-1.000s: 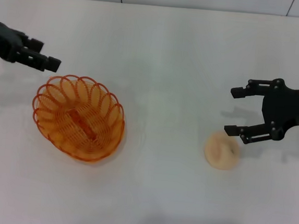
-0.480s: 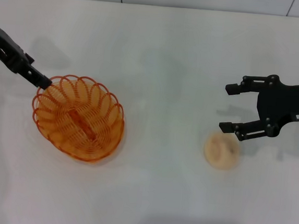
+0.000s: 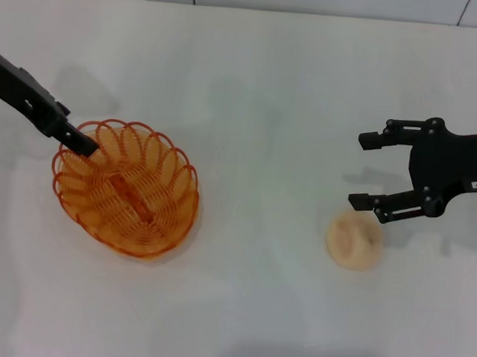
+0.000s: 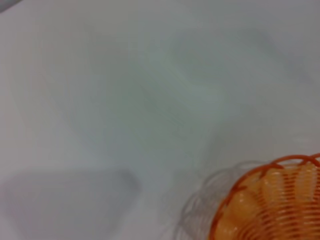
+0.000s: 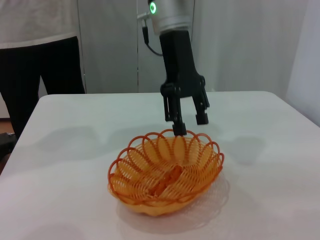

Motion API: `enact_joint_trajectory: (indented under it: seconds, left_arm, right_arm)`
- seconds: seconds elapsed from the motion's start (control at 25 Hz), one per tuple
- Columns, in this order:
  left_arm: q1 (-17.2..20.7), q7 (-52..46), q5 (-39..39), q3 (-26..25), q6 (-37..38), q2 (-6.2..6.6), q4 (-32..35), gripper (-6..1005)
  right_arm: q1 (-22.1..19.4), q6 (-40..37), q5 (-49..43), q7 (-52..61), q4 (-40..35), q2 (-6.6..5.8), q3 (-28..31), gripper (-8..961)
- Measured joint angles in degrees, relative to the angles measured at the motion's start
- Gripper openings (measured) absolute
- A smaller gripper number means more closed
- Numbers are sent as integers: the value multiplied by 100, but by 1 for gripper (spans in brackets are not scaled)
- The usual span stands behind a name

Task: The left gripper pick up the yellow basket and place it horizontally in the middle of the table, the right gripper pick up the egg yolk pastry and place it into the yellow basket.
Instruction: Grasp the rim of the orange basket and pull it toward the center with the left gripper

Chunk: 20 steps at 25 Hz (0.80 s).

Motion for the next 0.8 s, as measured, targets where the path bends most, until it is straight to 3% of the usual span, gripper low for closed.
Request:
enact_joint_trajectory:
  seconds: [0.36, 0.8]
  left_arm:
    - [-22, 274, -107, 2, -684, -138, -449, 847]
    - [-28, 427, -179, -24, -1035, -207, -734, 843]
  right_arm:
    - [5, 5, 0, -6, 6, 6, -48, 855]
    - [-5, 10, 0, -7, 6, 7, -62, 855]
